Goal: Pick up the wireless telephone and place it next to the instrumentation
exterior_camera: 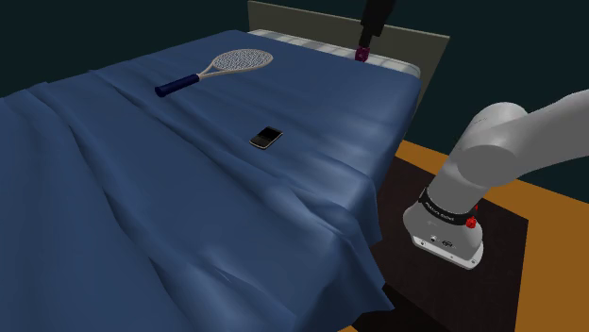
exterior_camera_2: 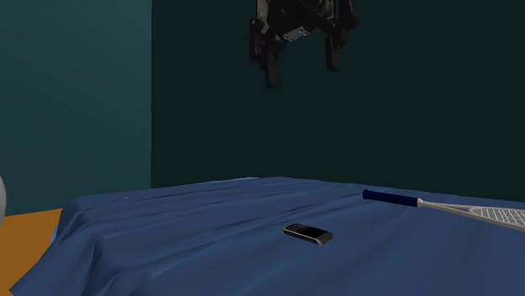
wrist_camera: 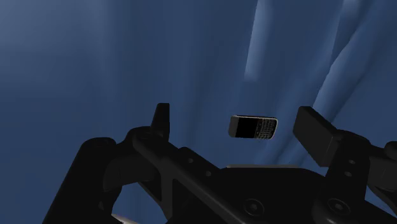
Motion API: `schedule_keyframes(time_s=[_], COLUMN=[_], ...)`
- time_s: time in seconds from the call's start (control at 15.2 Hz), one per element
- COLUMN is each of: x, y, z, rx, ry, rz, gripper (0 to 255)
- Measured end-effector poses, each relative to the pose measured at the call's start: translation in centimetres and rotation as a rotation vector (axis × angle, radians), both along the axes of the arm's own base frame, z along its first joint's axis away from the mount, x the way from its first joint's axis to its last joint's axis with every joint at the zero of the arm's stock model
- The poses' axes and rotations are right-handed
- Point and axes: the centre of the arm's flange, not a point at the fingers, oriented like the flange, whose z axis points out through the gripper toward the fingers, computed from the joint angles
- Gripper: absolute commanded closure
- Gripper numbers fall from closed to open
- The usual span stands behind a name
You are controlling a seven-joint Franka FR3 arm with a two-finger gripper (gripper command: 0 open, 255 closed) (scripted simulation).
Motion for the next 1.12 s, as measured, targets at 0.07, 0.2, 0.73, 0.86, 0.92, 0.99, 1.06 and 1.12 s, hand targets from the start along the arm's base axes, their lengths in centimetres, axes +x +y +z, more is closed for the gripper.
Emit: schedule_keyframes(time_s=[0.07, 0.2, 0.73, 0.86, 0.92, 0.99, 1.06, 1.12], x=[0.0, 0.3, 4.1, 5.6, 6.3, 6.9, 7.8, 8.8], y=[0.0, 1.1, 7.3, 8.8, 9.5, 9.8, 10.6, 10.9], z=[0.0, -1.2, -8.2, -10.1, -11.1, -12.1, -13.0, -13.8], rx=[0.0, 0.006, 0.048, 0.059, 0.064, 0.07, 0.076, 0.081], ry=[0.0, 0.003, 0.022, 0.027, 0.03, 0.033, 0.035, 0.037], rz=[0.0, -0.059, -0.464, -0.569, -0.621, -0.675, -0.725, -0.78], gripper=[0, 0, 0, 0, 0, 0, 0, 0])
